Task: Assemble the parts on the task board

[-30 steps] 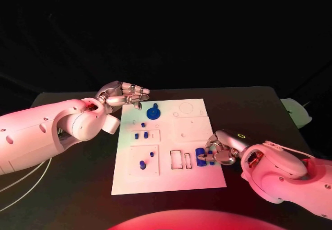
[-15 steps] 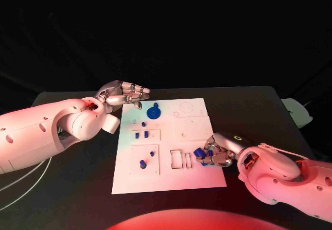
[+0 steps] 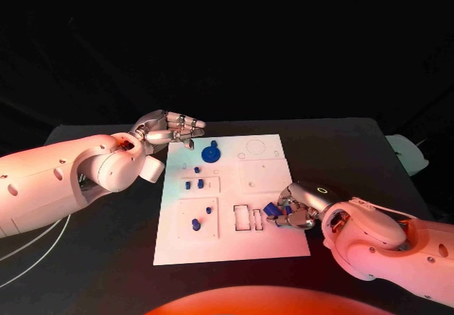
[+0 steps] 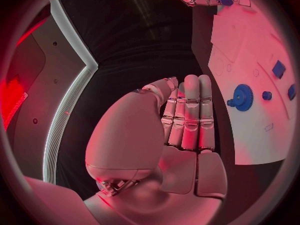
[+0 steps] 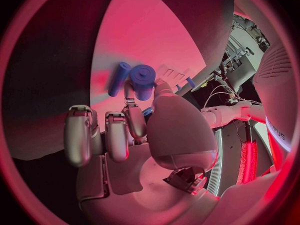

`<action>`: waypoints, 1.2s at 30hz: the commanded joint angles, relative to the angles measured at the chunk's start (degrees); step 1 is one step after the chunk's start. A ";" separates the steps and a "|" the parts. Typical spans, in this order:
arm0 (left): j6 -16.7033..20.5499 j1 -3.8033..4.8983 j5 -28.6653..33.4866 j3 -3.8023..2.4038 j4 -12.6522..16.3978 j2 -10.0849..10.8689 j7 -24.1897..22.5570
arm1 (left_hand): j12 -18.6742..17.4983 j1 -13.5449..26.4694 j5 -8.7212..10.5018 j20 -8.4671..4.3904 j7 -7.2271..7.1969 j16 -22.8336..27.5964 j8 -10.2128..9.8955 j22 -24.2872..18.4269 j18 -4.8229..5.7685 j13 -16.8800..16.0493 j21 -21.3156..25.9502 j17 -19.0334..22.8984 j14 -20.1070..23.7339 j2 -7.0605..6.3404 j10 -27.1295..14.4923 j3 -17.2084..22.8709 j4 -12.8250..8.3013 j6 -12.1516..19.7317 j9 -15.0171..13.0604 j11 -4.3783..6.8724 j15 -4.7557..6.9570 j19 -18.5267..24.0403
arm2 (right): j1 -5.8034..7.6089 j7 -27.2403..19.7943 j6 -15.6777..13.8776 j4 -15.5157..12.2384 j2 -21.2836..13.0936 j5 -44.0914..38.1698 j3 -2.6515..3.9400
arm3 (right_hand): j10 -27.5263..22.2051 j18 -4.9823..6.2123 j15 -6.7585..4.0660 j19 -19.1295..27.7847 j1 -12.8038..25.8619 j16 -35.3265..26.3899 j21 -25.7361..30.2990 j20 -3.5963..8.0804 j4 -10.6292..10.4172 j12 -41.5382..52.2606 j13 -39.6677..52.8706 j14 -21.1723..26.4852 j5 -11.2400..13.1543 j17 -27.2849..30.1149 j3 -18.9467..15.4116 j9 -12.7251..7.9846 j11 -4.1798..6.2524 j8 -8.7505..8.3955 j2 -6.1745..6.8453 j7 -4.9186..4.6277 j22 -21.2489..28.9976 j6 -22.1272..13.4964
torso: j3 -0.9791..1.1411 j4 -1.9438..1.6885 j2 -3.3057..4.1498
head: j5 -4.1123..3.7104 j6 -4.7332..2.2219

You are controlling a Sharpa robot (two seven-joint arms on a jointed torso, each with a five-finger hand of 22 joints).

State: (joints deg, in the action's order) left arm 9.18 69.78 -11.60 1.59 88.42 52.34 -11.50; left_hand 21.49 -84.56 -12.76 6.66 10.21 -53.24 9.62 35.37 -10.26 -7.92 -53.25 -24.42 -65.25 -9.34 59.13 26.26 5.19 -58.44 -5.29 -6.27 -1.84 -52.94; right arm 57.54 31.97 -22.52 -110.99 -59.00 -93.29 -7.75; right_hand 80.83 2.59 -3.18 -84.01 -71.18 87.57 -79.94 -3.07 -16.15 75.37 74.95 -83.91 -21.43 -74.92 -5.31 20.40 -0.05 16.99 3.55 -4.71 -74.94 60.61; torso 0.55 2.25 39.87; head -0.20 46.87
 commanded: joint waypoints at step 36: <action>-1.35 0.01 0.22 -0.02 0.43 -0.35 -0.01 | 0.19 0.05 0.05 0.27 -0.02 0.28 0.36 -0.13 -0.32 -0.08 0.46 0.09 0.34 0.43 -0.60 -0.40 -0.03 0.61 0.08 0.03 0.11 0.32 | -0.10 1.34 -3.77 -3.60 4.66 2.79 0.24 | 3.21 -1.04 -1.47 -3.15 0.83 0.99 -2.69 1.21 -0.54 3.64 5.44 -5.42 -7.13 -11.85 -0.84 2.56 1.35 1.97 -3.97 1.94 -12.87 2.37 | -0.03 -0.01 0.04 | 0.08 0.07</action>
State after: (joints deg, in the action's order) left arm 8.92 69.78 -11.60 1.59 88.67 52.10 -11.33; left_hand 21.49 -84.56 -12.76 6.66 10.00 -53.24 9.62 35.29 -10.26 -7.96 -52.94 -24.43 -65.25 -9.34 58.92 26.26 5.19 -58.23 -5.29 -6.06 -1.83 -52.94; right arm 57.51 32.89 -28.41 -114.86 -54.58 -91.31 -7.52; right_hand 83.80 2.60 -4.22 -84.03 -71.45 88.23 -82.43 -2.22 -16.77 78.75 74.95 -84.13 -28.08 -74.91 -5.79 20.72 1.28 17.54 -0.76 -4.55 -74.92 60.75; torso 0.55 2.16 39.94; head -0.22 46.91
